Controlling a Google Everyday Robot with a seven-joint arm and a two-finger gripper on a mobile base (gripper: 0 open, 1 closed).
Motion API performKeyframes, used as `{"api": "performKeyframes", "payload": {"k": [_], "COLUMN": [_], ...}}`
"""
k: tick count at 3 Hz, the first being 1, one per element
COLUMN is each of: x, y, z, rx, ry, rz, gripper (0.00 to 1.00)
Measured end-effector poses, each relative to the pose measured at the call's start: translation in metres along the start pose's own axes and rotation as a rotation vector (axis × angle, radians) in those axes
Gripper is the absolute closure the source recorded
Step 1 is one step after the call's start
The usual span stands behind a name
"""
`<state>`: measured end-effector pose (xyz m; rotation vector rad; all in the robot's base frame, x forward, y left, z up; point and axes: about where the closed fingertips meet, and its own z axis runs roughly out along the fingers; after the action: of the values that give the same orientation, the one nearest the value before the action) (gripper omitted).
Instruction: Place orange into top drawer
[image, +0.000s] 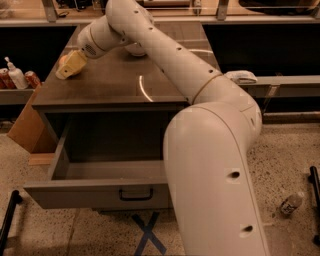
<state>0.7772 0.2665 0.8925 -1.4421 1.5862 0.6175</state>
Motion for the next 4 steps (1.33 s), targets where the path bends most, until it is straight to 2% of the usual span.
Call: {"api": "performKeyframes", "payload": {"k": [2, 4], "x": [-0.001, 0.003], "y": [-0.004, -0.002], "z": [0.024, 0.04], "rx": [0.01, -0.01], "ry": [-0.017, -0.021], "rz": [0.026, 0.055], "gripper": [0.0, 0.0]}}
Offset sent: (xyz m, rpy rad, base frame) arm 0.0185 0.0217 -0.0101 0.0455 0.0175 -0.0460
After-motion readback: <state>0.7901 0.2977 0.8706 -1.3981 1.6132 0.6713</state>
